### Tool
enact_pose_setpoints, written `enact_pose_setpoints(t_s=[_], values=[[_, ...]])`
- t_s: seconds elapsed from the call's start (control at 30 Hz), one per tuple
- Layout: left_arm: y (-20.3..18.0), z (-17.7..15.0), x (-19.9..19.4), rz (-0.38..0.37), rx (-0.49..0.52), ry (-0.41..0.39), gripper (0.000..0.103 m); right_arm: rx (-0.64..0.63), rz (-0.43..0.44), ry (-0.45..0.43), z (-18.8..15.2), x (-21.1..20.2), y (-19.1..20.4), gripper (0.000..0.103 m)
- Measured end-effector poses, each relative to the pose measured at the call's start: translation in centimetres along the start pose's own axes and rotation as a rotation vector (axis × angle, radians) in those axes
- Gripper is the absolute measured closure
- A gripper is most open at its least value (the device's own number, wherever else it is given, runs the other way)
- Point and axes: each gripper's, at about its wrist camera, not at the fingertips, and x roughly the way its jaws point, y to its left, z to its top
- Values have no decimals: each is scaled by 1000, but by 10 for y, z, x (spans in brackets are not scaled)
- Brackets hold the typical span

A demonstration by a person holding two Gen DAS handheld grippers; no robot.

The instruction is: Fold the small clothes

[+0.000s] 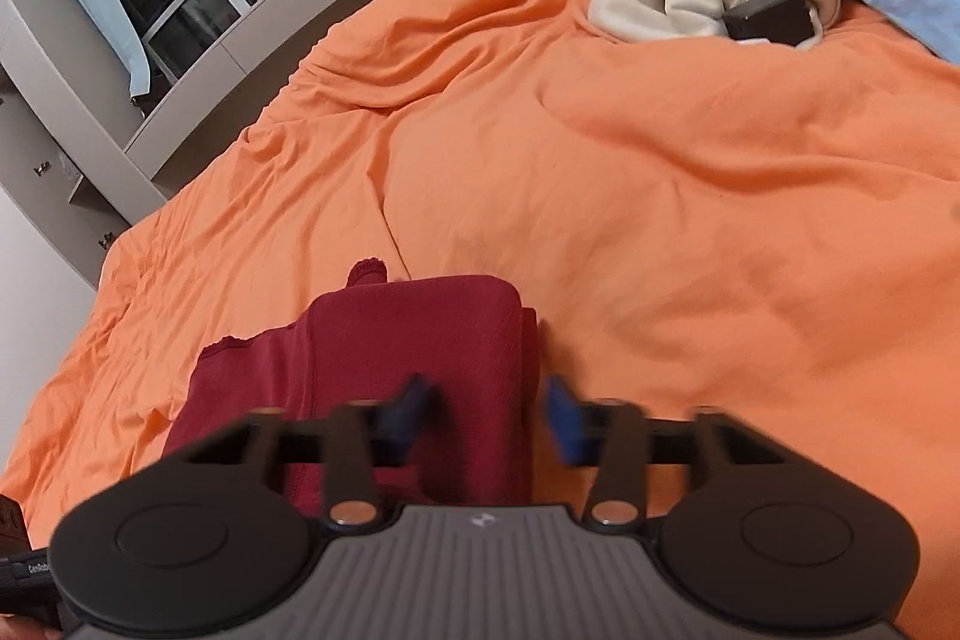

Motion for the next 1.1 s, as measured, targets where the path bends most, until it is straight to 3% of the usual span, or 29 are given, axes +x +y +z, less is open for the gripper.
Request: enact_pose_setpoints(t_s=[0.1,0.27,0.37,0.5,0.6,0.73,0.87,0.97,1.1], values=[[0,0,1,-1,-2,-2,0,-99,-6,-41,-2,-5,14,84],[2,-1,-1,2,-6,-5,0,-339,4,-88,-12,-16,48,85],[3,1,-1,1,-11,1,0,-374,10,-80,-16,-16,56,85],[4,3,-1,-3,-11,8,1,-337,-28,-53,-14,-11,51,77],[4,3,-1,-4,-9,12,1,-262,-33,-21,-11,-6,37,65],[6,4,0,-14,-15,15,0,-115,-5,38,-8,5,11,44],[13,4,-4,-77,-61,-19,1,59,61,52,-4,9,-16,38],[17,6,-6,-146,-117,-33,1,105,77,40,-2,12,-26,39],[11,7,-1,-171,-107,-29,1,79,91,48,-4,19,-23,54]])
